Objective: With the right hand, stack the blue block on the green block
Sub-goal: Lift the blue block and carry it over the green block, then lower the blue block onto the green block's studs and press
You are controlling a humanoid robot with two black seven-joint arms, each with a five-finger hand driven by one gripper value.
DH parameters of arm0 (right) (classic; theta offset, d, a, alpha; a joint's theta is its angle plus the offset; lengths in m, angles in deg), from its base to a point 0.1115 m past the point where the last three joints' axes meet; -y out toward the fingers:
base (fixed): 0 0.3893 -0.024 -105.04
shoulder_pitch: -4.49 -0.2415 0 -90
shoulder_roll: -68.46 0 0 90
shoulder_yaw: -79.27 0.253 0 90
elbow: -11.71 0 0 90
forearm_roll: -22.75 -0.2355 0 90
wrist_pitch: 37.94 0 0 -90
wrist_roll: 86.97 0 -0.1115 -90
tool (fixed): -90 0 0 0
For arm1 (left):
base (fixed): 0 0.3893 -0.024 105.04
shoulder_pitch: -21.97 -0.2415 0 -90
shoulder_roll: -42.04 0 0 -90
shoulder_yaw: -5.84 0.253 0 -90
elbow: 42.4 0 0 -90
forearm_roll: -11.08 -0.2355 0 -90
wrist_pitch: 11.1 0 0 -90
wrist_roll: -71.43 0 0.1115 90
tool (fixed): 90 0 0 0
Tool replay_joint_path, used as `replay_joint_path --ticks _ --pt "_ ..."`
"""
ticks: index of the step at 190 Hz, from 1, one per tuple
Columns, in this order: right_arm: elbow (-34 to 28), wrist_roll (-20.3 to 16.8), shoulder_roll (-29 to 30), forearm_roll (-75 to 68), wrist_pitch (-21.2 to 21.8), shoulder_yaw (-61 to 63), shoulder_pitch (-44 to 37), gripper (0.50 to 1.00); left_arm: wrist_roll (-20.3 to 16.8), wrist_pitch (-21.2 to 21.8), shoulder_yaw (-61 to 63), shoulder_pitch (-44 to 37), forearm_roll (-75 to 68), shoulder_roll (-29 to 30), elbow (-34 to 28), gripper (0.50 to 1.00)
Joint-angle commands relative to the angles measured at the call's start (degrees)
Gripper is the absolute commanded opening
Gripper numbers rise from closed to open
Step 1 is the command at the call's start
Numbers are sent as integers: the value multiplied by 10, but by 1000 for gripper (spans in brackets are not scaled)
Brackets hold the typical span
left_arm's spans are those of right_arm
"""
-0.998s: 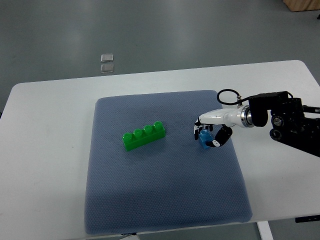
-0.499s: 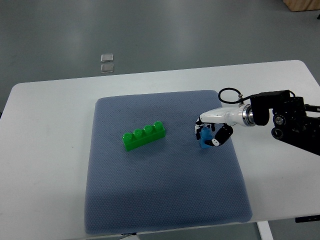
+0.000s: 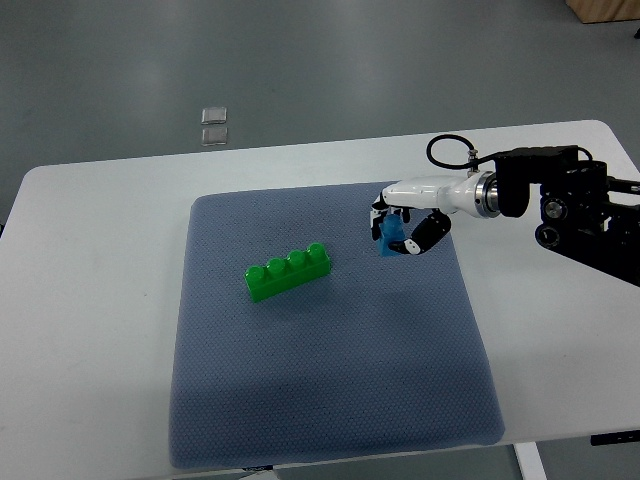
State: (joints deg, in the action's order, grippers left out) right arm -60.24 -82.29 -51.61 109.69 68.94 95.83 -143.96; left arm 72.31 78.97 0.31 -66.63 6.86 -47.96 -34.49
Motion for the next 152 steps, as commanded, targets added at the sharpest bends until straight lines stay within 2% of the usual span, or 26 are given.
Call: replay_joint_path --ticks 1,30,70,99,152 --pt "-2 32 9 1 -8 1 -24 541 0 0 1 0 0 0 0 1000" --pt "-16 70 37 4 -36 0 -34 541 0 0 0 0 0 0 0 1000" --pt "-10 71 95 33 -55 -6 -32 541 0 0 0 0 0 0 0 1000" --pt "30 71 137 60 -65 -12 -32 541 0 0 1 0 0 0 0 1000" --pt "80 75 159 82 -79 -14 -29 541 0 0 1 0 0 0 0 1000"
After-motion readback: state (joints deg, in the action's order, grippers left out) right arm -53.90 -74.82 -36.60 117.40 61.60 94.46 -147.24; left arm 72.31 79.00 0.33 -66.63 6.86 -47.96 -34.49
